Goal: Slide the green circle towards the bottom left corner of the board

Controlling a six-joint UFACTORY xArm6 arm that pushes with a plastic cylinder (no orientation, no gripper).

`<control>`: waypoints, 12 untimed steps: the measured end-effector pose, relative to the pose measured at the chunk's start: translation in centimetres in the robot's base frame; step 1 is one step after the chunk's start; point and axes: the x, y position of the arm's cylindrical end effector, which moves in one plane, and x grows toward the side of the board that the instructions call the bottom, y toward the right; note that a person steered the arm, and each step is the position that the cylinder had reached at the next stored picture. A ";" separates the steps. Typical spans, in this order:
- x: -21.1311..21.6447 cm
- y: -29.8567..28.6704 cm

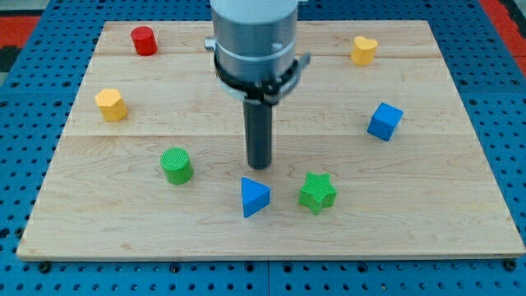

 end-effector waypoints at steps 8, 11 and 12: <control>-1.7 4.6; -3.9 -14.1; -4.0 -20.2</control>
